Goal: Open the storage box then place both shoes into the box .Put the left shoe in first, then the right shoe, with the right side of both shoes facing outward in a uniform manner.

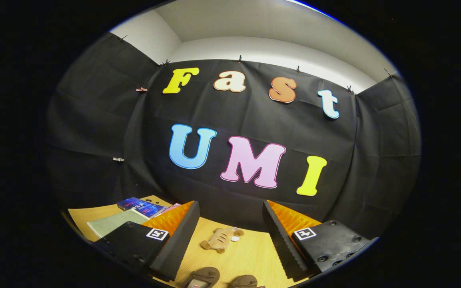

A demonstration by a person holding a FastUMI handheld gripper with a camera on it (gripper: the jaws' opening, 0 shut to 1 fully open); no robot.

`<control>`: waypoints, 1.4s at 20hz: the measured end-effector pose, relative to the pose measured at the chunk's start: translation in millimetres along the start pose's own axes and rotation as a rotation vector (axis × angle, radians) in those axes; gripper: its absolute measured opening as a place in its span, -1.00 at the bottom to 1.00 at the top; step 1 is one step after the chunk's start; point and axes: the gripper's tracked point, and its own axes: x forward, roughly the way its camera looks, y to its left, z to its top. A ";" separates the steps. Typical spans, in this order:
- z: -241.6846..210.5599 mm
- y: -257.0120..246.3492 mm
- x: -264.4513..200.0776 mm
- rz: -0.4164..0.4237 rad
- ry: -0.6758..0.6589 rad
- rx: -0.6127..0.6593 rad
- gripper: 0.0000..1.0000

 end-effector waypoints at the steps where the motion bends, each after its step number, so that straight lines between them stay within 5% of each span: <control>1: -1.3 3.9 2.9 0.020 0.002 0.006 0.95; 11: -63.7 88.2 28.2 0.394 0.203 0.244 0.95; 17: -137.9 164.7 8.8 0.714 0.528 0.576 0.97; 24: -234.1 189.8 13.9 0.790 0.799 0.847 0.96; 28: -251.1 207.0 6.0 0.877 0.919 1.079 0.96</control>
